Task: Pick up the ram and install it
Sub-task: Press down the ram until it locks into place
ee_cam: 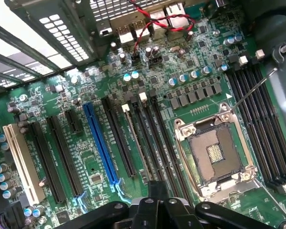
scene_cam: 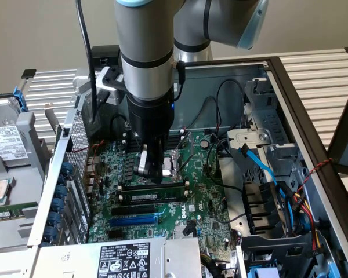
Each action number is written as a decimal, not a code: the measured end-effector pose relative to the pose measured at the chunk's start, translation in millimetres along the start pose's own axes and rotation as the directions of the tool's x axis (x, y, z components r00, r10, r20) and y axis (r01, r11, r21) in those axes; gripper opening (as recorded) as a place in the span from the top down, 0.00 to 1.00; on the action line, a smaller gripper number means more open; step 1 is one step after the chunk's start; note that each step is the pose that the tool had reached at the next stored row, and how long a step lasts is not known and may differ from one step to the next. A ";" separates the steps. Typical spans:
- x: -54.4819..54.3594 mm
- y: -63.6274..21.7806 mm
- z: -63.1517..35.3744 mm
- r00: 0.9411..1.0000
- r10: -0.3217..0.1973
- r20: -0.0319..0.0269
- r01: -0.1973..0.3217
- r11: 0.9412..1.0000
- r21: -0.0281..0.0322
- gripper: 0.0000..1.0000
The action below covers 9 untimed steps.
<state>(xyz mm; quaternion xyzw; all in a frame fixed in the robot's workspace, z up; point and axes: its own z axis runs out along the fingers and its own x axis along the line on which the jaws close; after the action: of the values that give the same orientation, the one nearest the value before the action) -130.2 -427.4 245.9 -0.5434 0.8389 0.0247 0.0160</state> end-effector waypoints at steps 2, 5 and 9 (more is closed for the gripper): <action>0.0 0.0 0.0 0.999 0.033 0.001 -0.033 0.999 0.002 0.89; 0.0 0.0 0.0 0.997 0.083 0.002 -0.083 0.997 0.004 0.89; 0.0 0.0 0.1 0.989 0.151 0.004 -0.151 0.989 0.008 0.89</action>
<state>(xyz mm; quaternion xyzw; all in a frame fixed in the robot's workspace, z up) -130.2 -427.4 245.7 -0.4783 0.8777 0.0234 0.0177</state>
